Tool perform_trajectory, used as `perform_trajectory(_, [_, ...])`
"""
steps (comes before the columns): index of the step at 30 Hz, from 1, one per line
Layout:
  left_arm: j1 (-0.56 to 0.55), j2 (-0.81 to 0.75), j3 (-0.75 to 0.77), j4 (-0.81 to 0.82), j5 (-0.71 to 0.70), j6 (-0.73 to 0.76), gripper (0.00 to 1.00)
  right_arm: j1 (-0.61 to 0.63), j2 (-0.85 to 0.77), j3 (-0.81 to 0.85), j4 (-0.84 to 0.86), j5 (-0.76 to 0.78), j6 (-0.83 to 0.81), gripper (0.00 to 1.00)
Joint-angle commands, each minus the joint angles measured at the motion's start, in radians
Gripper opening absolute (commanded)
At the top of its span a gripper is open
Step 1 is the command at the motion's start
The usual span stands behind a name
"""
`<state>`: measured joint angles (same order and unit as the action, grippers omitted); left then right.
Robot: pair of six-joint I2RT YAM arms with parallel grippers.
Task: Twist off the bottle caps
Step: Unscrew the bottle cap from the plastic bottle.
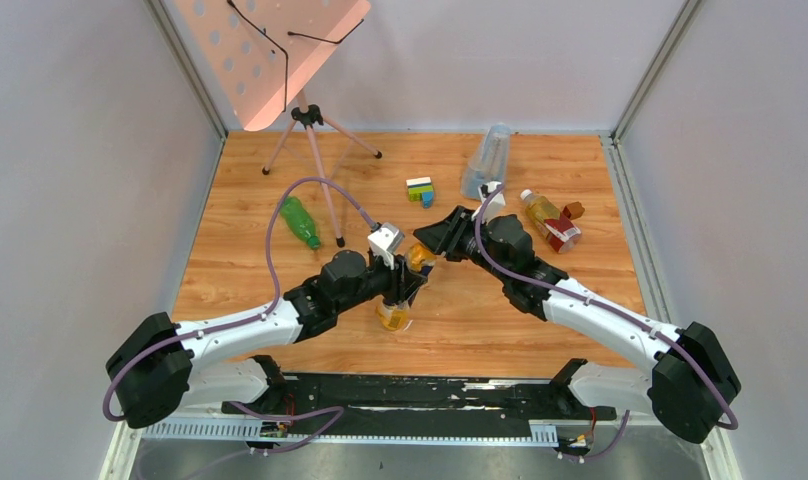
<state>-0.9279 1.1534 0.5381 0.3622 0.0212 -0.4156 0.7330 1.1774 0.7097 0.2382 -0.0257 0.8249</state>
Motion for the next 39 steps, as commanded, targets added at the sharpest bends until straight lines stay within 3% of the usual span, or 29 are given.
perform_trajectory(1, [-0.004, -0.011, 0.025, 0.094, -0.018, -0.016, 0.00, 0.006, -0.013, 0.003, 0.071, -0.007, 0.019, 0.00])
perform_trajectory(8, [-0.001, -0.029, 0.004, 0.157, 0.051, -0.030, 0.00, -0.021, -0.039, -0.045, 0.177, -0.112, 0.036, 0.00])
perform_trajectory(13, [0.050, -0.021, -0.009, 0.228, 0.206, -0.089, 0.00, -0.075, -0.054, -0.085, 0.285, -0.229, 0.050, 0.00])
perform_trajectory(19, [0.101, 0.001, -0.073, 0.441, 0.363, -0.183, 0.00, -0.208, -0.075, -0.145, 0.504, -0.479, 0.148, 0.00])
perform_trajectory(31, [0.152, 0.197, -0.136, 1.005, 0.571, -0.396, 0.00, -0.232, 0.038, -0.225, 1.161, -0.791, 0.350, 0.00])
perform_trajectory(34, [0.162, 0.255, -0.143, 1.173, 0.606, -0.459, 0.00, -0.234, 0.070, -0.227, 1.252, -0.796, 0.385, 0.00])
perform_trajectory(36, [0.162, 0.267, -0.143, 1.181, 0.614, -0.453, 0.00, -0.234, 0.048, -0.245, 1.203, -0.748, 0.354, 0.00])
perform_trajectory(37, [0.162, 0.266, -0.151, 1.173, 0.604, -0.448, 0.00, -0.234, 0.022, -0.248, 1.131, -0.723, 0.318, 0.05])
perform_trajectory(39, [0.162, 0.243, -0.158, 1.105, 0.576, -0.417, 0.00, -0.234, -0.059, -0.243, 0.915, -0.644, 0.242, 0.40])
